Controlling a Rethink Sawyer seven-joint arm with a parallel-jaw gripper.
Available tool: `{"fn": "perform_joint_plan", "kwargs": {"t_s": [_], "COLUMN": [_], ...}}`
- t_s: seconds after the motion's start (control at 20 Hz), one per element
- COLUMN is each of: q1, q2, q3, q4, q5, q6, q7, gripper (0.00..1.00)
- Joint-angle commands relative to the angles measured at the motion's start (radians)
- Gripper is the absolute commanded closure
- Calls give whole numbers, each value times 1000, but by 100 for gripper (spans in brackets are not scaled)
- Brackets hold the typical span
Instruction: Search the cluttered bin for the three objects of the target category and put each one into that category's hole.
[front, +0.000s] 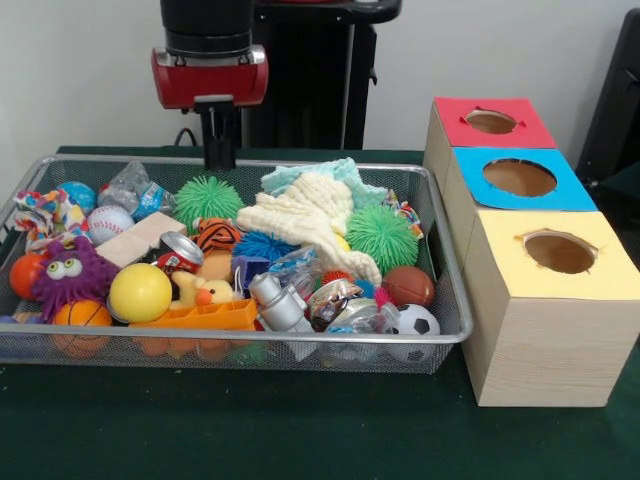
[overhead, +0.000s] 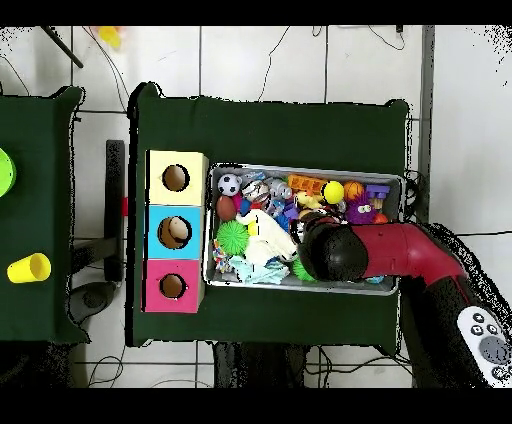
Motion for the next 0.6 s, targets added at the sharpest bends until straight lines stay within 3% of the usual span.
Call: {"fn": "perform_joint_plan", "kwargs": {"t_s": [0.05, 0.15, 0.2, 0.6], "q1": [-43, -58, -64, -111], "q2": [68, 74, 76, 86], "q3": [-25, -18, -16, -5], "q4": [45, 41, 38, 18], "q5": [-21, -25, -31, -63], "q6": [-46, -58, -60, -83], "q7": [23, 12, 7, -31], "gripper": [100, 100, 0, 0]}}
